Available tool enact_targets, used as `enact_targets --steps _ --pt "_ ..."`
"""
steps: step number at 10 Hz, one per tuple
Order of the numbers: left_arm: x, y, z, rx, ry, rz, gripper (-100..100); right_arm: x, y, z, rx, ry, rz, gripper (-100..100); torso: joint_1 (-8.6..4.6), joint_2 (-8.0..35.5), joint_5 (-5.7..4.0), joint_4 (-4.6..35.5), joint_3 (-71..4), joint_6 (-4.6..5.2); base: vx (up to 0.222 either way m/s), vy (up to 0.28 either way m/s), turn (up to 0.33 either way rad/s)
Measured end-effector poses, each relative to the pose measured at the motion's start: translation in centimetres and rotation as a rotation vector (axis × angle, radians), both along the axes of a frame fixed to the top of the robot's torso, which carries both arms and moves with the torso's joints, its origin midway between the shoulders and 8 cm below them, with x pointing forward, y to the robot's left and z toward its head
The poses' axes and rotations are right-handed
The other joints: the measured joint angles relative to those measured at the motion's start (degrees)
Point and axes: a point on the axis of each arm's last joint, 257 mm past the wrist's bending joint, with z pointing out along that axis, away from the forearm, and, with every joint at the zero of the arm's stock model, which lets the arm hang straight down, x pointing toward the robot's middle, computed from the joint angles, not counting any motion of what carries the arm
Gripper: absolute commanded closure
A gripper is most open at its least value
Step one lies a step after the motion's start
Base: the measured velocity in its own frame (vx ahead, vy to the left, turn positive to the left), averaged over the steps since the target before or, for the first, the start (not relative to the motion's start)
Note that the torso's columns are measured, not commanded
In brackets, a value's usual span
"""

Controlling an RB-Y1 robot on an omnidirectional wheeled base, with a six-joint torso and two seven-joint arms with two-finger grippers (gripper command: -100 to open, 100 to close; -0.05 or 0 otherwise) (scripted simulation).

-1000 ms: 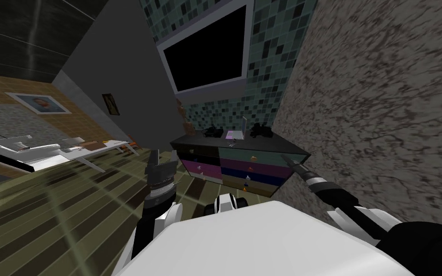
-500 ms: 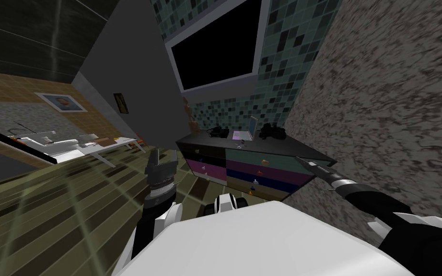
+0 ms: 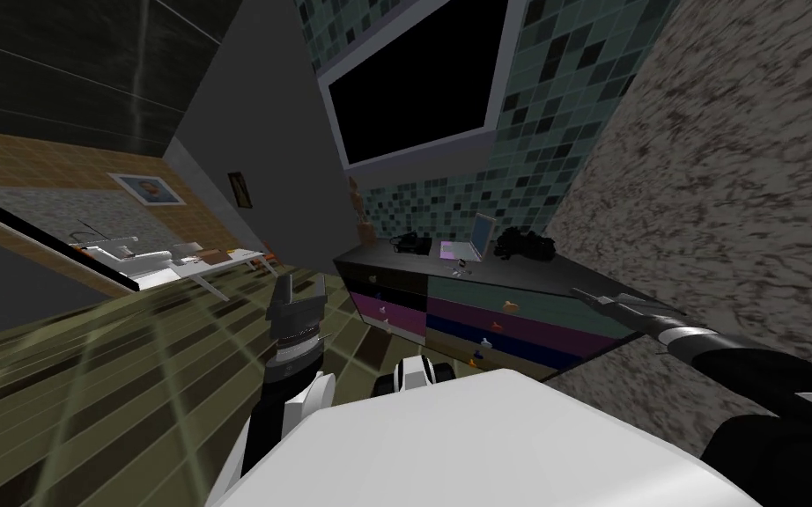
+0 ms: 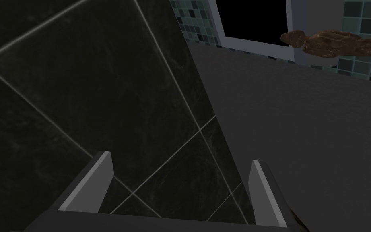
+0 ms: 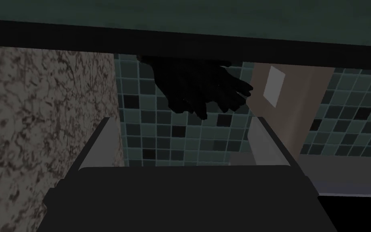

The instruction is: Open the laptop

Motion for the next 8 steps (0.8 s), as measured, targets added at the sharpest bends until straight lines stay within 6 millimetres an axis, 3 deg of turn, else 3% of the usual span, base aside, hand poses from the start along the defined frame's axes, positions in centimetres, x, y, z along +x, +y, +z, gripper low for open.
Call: enact_targets --steps 3,8 --pt "0.0 0.0 0.0 0.0 0.0 0.0 0 -0.5 -3.1 2.3 -0.14 0.08 -0.032 -100 0.14 0.0 0.04 0.0 0.0 0.01 0.071 0.099 0.047" --pt "0.0 0.0 0.0 0.0 0.0 0.0 0 0.3 -7.6 8.6 -0.419 0.215 -0.061 -100 0.13 0.0 0.04 0.0 0.0 0.02 0.106 0.132 0.042"
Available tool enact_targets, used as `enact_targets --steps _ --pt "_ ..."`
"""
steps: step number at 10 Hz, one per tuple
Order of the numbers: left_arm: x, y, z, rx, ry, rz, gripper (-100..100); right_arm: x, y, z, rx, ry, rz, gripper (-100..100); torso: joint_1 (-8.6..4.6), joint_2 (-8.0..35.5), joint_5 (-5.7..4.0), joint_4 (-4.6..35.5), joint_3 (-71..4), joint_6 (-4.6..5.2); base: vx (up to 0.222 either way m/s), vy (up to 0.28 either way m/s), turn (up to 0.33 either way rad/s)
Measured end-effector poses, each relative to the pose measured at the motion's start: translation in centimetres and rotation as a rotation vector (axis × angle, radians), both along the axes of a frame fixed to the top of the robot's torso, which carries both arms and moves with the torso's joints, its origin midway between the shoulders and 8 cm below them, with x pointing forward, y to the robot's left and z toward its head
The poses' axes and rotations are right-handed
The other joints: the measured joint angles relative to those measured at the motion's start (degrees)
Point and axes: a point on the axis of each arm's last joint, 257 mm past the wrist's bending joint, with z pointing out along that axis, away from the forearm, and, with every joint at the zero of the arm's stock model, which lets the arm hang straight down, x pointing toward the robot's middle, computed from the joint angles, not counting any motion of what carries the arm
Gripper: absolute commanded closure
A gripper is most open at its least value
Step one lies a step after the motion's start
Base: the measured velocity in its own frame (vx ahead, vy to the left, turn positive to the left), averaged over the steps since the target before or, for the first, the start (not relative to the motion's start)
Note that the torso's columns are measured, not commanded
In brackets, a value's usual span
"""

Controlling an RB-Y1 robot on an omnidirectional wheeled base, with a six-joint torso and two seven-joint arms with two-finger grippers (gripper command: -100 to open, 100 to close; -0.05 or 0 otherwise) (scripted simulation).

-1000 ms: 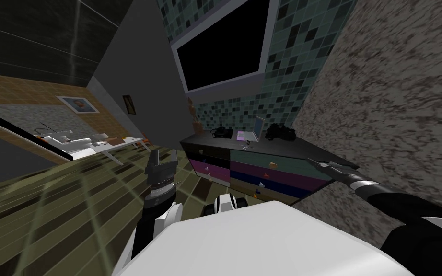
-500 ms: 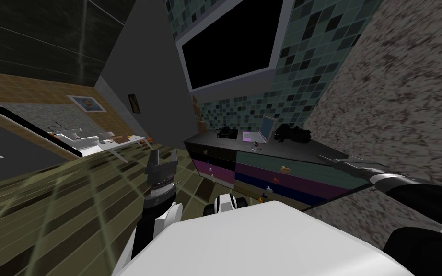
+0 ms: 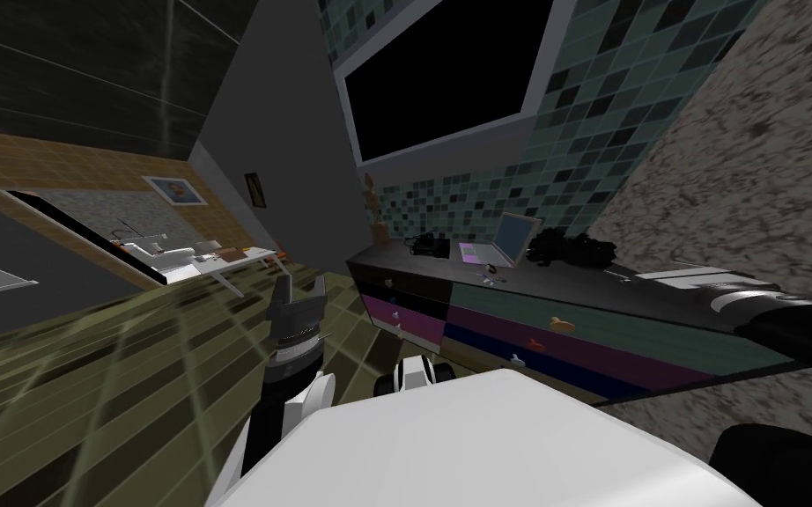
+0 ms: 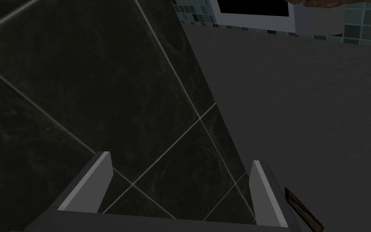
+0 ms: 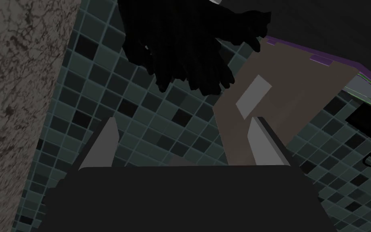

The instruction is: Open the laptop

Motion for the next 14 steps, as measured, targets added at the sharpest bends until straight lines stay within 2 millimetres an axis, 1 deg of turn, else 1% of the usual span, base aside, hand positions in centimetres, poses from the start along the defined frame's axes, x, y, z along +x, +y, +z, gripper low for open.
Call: enact_targets --steps 2,5,8,11,12,13,14 --pt "0.0 0.0 0.0 0.0 0.0 0.0 0 1.1 -0.8 1.9 -0.097 0.043 0.006 -100 -0.09 0.1 -0.04 0.0 0.0 0.0 0.086 0.12 0.024" --pt "0.0 0.0 0.0 0.0 0.0 0.0 0 3.0 -1.5 5.0 -0.221 0.092 0.02 -100 -0.06 -0.1 -0.02 0.0 0.0 0.0 0.098 0.104 0.021" --pt "0.0 0.0 0.0 0.0 0.0 0.0 0 5.1 -1.2 7.6 -0.322 0.128 0.042 -100 -0.11 0.0 -0.04 0.0 0.0 0.0 0.09 0.072 0.023" --pt "0.0 0.0 0.0 0.0 0.0 0.0 0 6.7 -0.9 9.4 -0.407 0.155 0.063 -100 -0.07 -0.1 -0.02 0.0 -0.1 -0.01 0.086 0.042 0.017" --pt "0.0 0.0 0.0 0.0 0.0 0.0 0 6.8 -0.9 9.5 -0.411 0.155 0.063 -100 -0.14 0.1 -0.05 0.0 0.1 0.02 -0.056 0.002 0.314" --pt "0.0 0.0 0.0 0.0 0.0 0.0 0 6.3 -1.8 9.3 -0.405 0.163 0.041 -100 -0.14 0.4 -0.05 0.1 0.2 -0.07 -0.098 0.003 0.236" --pt "0.0 0.0 0.0 0.0 0.0 0.0 0 6.1 -2.5 9.4 -0.405 0.164 0.024 -100 -0.08 0.4 -0.03 0.1 0.3 0.06 -0.099 0.011 0.145"
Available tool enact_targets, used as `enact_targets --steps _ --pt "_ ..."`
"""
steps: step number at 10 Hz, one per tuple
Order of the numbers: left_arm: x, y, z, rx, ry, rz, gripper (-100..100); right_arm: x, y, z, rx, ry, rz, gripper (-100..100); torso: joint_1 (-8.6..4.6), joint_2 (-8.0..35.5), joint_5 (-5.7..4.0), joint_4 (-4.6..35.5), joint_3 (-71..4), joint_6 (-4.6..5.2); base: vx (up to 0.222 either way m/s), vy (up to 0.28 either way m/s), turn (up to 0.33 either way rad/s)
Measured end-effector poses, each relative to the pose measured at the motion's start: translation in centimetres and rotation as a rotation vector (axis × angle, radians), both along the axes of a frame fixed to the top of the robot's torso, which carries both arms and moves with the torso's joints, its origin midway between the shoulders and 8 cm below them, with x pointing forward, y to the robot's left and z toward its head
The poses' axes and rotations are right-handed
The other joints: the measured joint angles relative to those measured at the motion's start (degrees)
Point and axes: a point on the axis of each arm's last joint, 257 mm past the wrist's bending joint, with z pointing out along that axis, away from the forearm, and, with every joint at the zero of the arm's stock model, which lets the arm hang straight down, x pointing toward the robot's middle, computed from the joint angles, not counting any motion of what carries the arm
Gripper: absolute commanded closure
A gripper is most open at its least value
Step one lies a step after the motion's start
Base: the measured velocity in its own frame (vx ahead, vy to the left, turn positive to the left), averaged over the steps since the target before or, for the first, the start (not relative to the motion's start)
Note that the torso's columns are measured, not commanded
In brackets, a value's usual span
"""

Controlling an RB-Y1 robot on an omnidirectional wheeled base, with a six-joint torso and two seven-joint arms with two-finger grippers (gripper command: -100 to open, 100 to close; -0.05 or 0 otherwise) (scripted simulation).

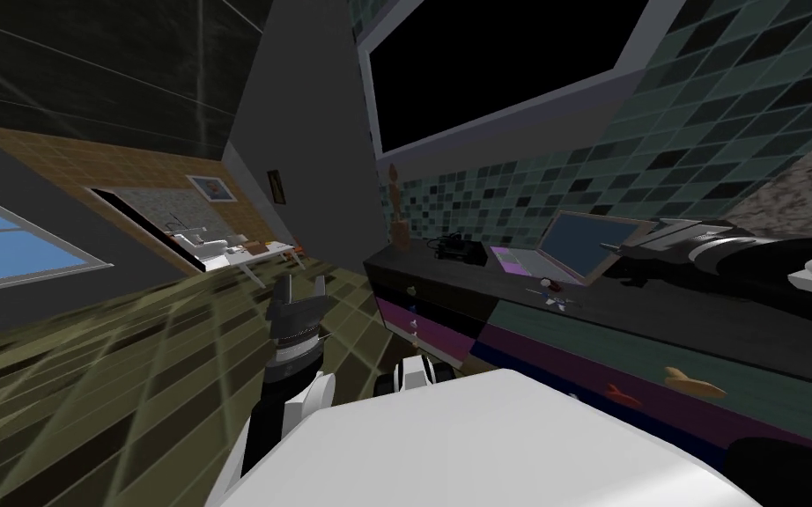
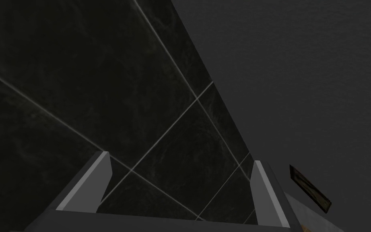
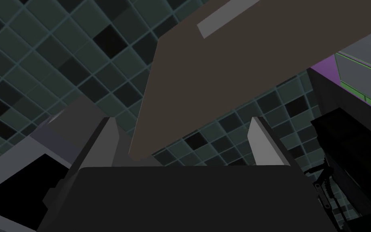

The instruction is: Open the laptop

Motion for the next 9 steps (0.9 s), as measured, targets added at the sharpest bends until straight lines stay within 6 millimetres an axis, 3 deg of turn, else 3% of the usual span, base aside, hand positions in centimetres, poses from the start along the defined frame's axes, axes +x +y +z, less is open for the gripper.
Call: enact_targets --steps 6,8,9 --pt "0.0 0.0 0.0 0.0 0.0 0.0 0 -3.3 -5.6 0.3 0.002 0.003 -0.135 -100 0.12 -0.5 0.05 -0.2 -0.3 -0.07 -0.115 0.008 0.241" --pt "0.0 0.0 0.0 0.0 0.0 0.0 0 -4.2 -7.4 0.6 -0.003 0.001 -0.183 -100 0.07 -0.3 0.03 -0.1 -0.2 -0.02 -0.09 0.018 0.108" --pt "0.0 0.0 0.0 0.0 0.0 0.0 0 -4.3 -7.5 0.7 -0.004 0.0 -0.187 100 0.03 -0.5 0.02 -0.2 -0.3 0.0 0.072 -0.013 -0.244"
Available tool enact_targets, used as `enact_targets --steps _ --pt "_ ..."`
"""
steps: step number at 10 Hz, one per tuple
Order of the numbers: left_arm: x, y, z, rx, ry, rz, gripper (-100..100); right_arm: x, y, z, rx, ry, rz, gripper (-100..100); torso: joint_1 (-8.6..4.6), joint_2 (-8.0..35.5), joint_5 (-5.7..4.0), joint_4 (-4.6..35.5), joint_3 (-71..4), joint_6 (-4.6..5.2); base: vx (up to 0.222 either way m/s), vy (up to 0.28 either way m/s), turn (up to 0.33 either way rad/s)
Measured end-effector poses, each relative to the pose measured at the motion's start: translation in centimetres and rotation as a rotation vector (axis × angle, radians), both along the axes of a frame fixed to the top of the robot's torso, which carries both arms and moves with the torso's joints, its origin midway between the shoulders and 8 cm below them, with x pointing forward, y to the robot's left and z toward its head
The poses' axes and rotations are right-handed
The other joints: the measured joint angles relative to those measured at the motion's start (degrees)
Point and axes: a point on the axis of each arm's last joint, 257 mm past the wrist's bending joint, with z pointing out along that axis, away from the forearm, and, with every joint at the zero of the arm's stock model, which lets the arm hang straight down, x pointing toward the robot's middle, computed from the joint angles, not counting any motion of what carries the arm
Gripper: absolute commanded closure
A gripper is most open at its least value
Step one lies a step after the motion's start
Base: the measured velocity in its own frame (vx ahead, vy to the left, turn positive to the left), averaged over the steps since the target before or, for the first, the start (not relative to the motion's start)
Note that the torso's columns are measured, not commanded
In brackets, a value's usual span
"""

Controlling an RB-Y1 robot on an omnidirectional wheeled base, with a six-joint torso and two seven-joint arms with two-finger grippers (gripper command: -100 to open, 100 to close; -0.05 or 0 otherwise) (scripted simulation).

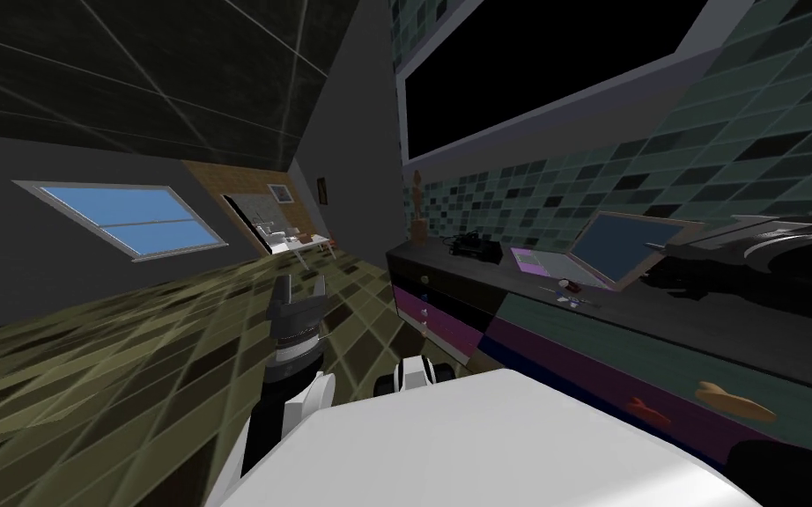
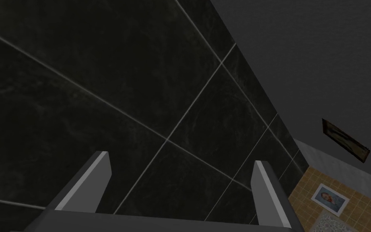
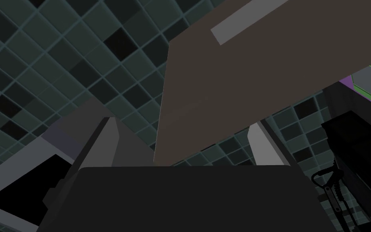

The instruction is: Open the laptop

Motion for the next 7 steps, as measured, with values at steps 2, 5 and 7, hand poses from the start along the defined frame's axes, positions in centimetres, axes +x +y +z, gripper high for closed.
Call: enact_targets --steps 2,5,7 --pt "0.0 0.0 0.0 0.0 0.0 0.0 0 1.3 1.7 -0.2 0.011 -0.007 0.047 100 0.01 -0.2 0.08 -0.1 -0.2 0.14 0.147 -0.022 -0.342" --pt "0.0 0.0 0.0 0.0 0.0 0.0 0 2.8 4.7 -0.3 0.005 -0.005 0.115 100 -0.09 0.1 -0.13 0.0 0.1 0.02 0.119 -0.012 -0.225" --pt "0.0 0.0 0.0 0.0 0.0 0.0 0 4.0 6.5 -0.3 0.004 -0.003 0.165 100 -0.15 0.2 -0.09 0.0 0.1 0.06 0.108 0.0 -0.213"
